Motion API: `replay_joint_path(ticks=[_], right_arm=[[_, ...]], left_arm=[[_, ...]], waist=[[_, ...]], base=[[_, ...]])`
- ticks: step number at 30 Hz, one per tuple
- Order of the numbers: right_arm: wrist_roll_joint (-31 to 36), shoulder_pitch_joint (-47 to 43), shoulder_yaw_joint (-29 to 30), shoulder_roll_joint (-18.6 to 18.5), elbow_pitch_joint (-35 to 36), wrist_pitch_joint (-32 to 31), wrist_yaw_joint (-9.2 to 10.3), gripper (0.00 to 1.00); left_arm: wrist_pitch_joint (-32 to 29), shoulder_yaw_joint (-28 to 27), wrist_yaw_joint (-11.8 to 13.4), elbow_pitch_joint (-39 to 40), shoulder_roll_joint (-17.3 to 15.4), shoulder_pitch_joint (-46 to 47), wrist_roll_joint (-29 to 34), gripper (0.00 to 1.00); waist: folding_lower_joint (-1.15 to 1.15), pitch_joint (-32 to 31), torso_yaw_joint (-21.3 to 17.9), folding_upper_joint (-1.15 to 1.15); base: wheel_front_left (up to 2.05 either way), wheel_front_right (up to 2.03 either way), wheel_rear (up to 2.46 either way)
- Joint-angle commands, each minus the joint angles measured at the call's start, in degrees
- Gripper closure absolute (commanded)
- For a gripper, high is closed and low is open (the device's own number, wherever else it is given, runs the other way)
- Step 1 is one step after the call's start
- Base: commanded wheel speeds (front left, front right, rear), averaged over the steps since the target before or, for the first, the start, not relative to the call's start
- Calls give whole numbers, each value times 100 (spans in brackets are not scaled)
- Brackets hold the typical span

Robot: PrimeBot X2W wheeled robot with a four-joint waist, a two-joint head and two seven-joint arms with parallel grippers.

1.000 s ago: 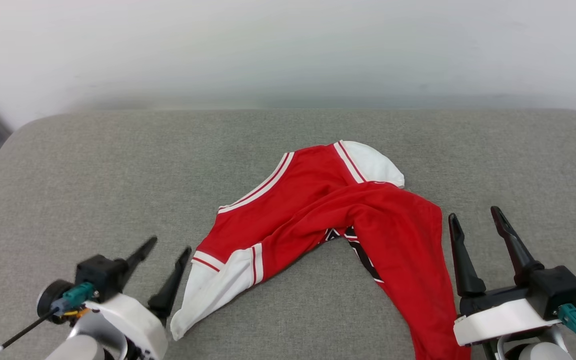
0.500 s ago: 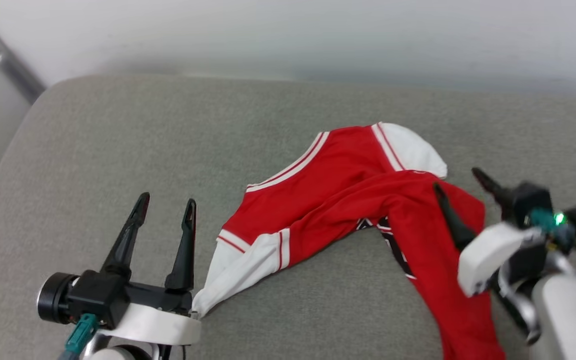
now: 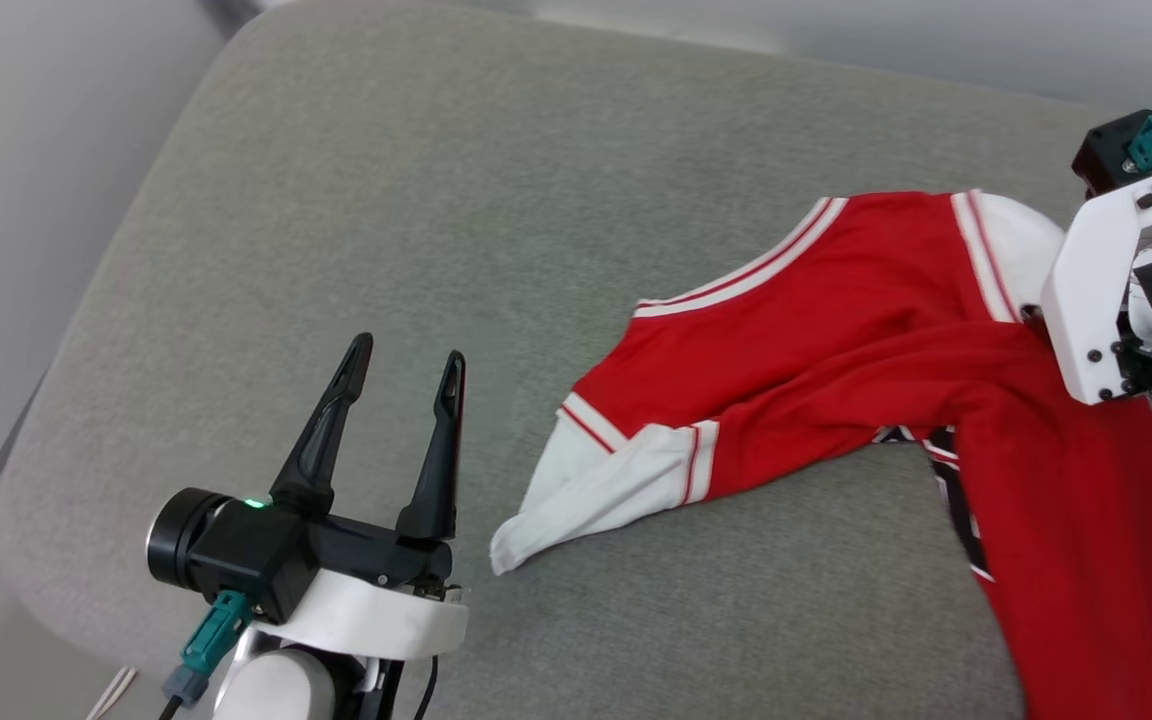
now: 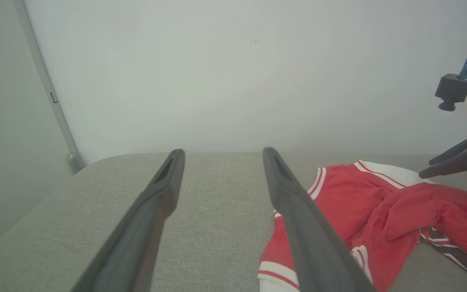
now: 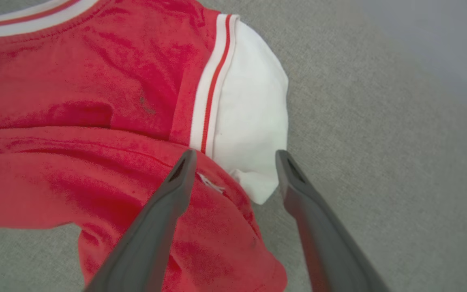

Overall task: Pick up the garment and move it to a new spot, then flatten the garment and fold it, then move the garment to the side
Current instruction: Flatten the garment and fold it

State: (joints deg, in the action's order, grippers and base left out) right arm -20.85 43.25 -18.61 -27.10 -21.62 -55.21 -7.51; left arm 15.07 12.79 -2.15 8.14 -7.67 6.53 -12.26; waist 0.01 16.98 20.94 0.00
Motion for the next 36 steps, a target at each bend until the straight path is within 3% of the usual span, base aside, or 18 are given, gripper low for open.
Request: replay_joint_path(ticks=[1, 6, 10, 11, 12, 13, 27, 36], right_arm=[[-13, 103, -54, -58, -148, -103, 4, 0], [55, 94, -235, -302, -789, -348, 4, 0], [-254, -329, -159, -120, -1238, -479, 0, 0], [-316, -471, -197, -85, -1308, -569, -7, 6], [-357, -589, -277, -96, -1318, -602, -7, 89], [-382, -672, -318, -132, -1309, -557, -7, 100], [-335, -1047, -121, -598, -750, 889, 7, 100], [-115, -2155, 493, -742, 116, 1359, 5, 100]], left_arm=[[14, -37, -42, 29, 64, 79, 43, 0], [14, -136, -202, 63, 253, 62, 127, 0], [14, -260, -287, 51, 345, -27, 171, 0], [14, -299, -295, 41, 357, -48, 178, 0], [14, -327, -306, 25, 364, -75, 195, 0], [15, -349, -327, 9, 372, -97, 210, 0], [15, -729, -457, -77, 339, -246, 407, 0], [15, -976, -494, -55, 261, -530, 478, 0]], waist=[[-1, 227, 331, 0], [-1, 290, 609, 0], [-1, 256, 659, 0], [-1, 243, 650, 0], [-1, 230, 632, 0], [-1, 210, 605, 0], [-1, -496, -244, 0], [-1, -962, -894, 0]], base=[[0, 0, 0], [0, 0, 0], [0, 0, 0], [0, 0, 0], [0, 0, 0], [0, 0, 0], [0, 0, 0], [0, 0, 0]])
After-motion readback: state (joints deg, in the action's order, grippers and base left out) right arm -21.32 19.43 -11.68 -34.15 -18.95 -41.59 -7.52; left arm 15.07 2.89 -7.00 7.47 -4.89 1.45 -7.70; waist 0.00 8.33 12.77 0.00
